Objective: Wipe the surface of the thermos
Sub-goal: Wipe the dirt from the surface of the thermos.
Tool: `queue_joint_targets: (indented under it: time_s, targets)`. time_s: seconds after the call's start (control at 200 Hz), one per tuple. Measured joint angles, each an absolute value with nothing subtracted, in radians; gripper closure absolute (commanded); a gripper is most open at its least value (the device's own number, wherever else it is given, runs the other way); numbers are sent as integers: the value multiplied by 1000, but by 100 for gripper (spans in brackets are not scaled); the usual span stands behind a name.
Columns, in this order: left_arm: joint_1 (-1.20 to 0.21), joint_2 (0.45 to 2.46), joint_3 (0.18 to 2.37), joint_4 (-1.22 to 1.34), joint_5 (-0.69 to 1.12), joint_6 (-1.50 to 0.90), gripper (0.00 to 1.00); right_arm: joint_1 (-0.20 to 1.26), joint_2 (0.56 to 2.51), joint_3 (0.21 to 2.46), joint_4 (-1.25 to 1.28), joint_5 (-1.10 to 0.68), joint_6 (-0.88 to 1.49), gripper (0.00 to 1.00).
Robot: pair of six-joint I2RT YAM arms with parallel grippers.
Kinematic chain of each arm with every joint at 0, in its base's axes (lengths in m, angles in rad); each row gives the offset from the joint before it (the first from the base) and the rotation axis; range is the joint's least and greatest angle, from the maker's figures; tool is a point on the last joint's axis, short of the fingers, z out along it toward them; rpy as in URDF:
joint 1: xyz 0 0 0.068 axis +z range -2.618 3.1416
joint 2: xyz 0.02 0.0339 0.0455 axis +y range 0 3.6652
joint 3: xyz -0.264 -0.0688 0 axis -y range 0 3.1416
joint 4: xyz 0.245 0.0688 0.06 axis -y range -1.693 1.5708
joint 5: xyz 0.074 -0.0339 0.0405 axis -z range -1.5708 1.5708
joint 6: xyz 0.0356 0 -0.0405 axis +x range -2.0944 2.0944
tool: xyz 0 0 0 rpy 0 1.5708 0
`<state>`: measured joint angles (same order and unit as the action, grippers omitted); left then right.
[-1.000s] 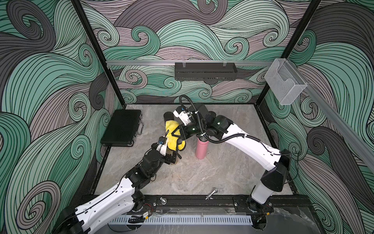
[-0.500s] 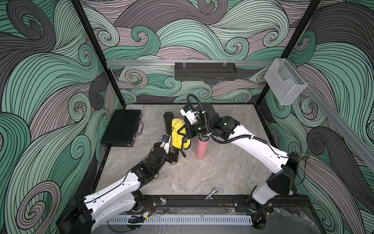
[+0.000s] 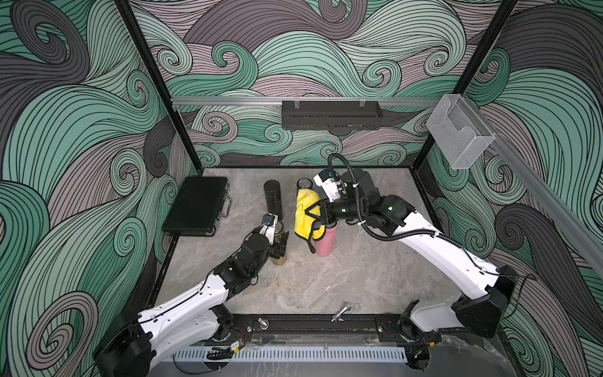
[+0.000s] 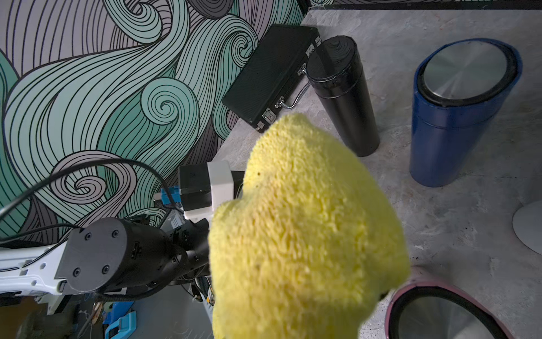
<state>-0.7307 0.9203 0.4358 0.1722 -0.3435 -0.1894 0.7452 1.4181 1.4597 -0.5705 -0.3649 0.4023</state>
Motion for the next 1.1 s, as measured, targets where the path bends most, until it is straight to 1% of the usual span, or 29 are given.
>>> queue_joint_targets:
  time_s: [0.015,0.06,0.07,0.195,0.295,0.36,0.465,0.585,0.685,0.806,1.101]
  targets:
    - [-731,920,437,172,-344,-187,72,744,1417,1457,-570,-365,402,100]
    - [-731,921,441,170,-343,-184,96,741,1413,1449,-569,-365,402,100]
    - [-731,921,442,169,-343,-184,100,741,1412,1448,-569,-365,402,100]
    - [-731,912,450,139,-344,-189,100,740,1403,1427,-564,-363,404,100]
    - [-731,875,468,62,-345,-208,100,740,1380,1395,-559,-366,412,100]
    - [-731,830,495,-19,-350,-236,100,741,1348,1354,-541,-368,428,100]
    - [-730,726,600,-156,-368,-319,100,749,1278,1276,-492,-373,461,100]
    - [-729,610,704,-233,-391,-426,100,778,1199,1188,-405,-376,509,100]
    - [-729,518,748,-253,-407,-522,100,796,1150,1121,-323,-377,551,100]
    - [-729,427,751,-251,-419,-622,100,799,1121,1073,-263,-370,589,100]
    - [-729,400,772,-256,-434,-757,100,805,1143,1090,-192,-356,623,100]
